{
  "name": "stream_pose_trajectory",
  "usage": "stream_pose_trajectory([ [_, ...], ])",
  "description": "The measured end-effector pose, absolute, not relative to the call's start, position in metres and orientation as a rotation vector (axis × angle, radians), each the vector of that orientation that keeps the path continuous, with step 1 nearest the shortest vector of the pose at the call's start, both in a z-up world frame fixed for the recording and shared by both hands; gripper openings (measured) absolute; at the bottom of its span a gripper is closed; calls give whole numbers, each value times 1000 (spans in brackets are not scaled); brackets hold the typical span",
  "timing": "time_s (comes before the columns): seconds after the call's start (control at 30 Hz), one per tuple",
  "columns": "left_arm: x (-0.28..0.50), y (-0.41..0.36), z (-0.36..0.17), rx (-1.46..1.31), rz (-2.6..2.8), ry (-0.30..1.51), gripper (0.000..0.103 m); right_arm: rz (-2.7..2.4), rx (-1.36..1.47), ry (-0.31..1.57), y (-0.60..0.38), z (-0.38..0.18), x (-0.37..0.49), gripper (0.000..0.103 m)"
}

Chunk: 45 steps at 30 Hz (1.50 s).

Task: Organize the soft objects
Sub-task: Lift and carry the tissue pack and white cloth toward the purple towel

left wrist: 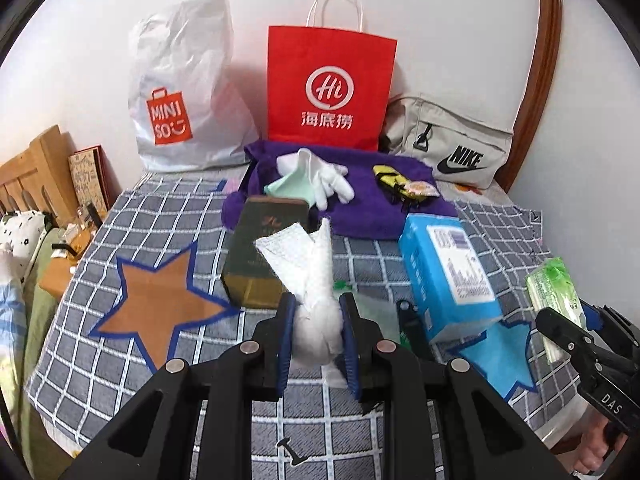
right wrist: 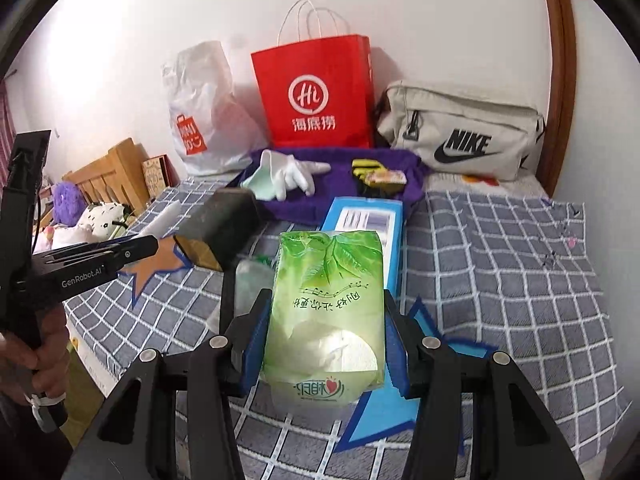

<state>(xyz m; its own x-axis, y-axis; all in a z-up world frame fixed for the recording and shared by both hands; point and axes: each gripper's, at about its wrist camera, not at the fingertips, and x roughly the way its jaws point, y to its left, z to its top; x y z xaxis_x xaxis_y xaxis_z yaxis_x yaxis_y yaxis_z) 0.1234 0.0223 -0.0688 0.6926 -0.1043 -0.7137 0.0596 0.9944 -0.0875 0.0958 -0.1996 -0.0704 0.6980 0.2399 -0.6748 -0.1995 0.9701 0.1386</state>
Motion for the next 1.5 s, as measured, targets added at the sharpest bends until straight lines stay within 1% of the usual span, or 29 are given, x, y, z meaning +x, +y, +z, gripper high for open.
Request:
stream_pose_trajectory([
  [0.37,146,23,-39,-46,-85,760,21,240,50,713,-203,-39,125,50],
  [0.7,181,30,-31,-43,-74,751,21,232,21,672,-203,-27,161,50],
  [1.17,238,27,-31,-37,-73,751,21,233,-9,676,-199,-32,225,50],
  [1.5,289,26,-45,-47,-73,807,21,235,4,718,-203,-45,283,50],
])
